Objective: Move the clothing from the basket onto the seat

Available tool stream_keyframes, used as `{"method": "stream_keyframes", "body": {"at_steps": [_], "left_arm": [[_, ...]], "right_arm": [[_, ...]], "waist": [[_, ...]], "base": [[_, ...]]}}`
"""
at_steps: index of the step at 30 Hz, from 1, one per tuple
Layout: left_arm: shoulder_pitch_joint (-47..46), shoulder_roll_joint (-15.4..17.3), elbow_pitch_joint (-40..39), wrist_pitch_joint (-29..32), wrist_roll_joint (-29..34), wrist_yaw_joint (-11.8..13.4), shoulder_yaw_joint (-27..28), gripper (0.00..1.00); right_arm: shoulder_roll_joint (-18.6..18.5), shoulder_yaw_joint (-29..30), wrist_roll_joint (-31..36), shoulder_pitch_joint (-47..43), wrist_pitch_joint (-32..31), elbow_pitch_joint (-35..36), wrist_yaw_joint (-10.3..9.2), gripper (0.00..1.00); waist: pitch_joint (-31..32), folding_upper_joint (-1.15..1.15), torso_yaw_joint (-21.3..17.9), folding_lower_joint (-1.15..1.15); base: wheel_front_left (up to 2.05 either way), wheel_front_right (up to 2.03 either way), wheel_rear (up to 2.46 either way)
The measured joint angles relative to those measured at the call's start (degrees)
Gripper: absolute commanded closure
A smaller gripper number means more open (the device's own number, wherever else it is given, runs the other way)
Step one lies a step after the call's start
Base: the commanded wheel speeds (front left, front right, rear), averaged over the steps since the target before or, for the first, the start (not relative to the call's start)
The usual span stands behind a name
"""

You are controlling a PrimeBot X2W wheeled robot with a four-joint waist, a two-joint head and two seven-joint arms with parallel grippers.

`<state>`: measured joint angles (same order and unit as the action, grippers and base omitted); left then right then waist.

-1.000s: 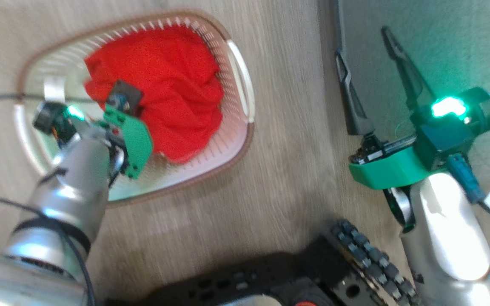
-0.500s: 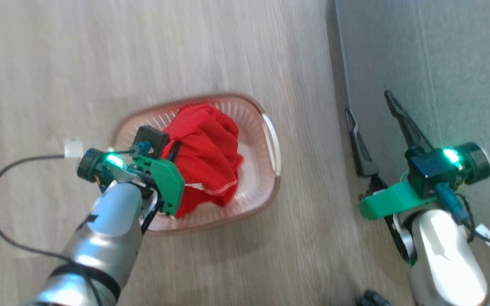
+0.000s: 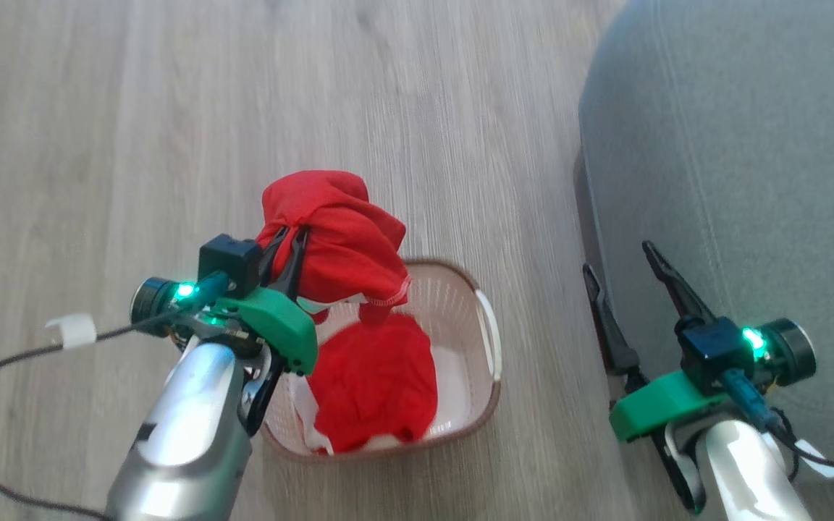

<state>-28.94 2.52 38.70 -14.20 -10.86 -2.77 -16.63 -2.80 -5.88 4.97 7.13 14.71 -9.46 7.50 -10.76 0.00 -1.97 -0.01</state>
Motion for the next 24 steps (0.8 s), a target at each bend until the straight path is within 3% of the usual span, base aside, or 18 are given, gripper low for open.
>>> {"method": "stream_keyframes", "body": {"at_steps": [11,16,24], "left_arm": [[9.1,-0.1,-16.6,0.0,1.8,0.1,5.0,1.0],[10.3,-0.2,-25.9,-0.1,1.6,1.9,8.0,1.0],[11.0,-0.2,-37.3,-0.1,0.3,2.4,9.4,1.0]], "right_arm": [[0.0,-1.8,-1.5,-3.8,0.0,-0.6,0.0,0.0],[0.0,-1.7,-2.1,-4.1,0.0,-0.2,0.0,0.0],[0.0,-2.0,-2.6,-4.2,0.0,-0.2,0.0,0.0]], "waist": [[9.4,0.0,1.3,0.0],[10.6,0.0,1.7,0.0],[11.1,0.0,1.7,0.0]], "base": [[0.0,0.0,0.0],[0.0,0.0,0.0],[0.0,0.0,0.0]]}}
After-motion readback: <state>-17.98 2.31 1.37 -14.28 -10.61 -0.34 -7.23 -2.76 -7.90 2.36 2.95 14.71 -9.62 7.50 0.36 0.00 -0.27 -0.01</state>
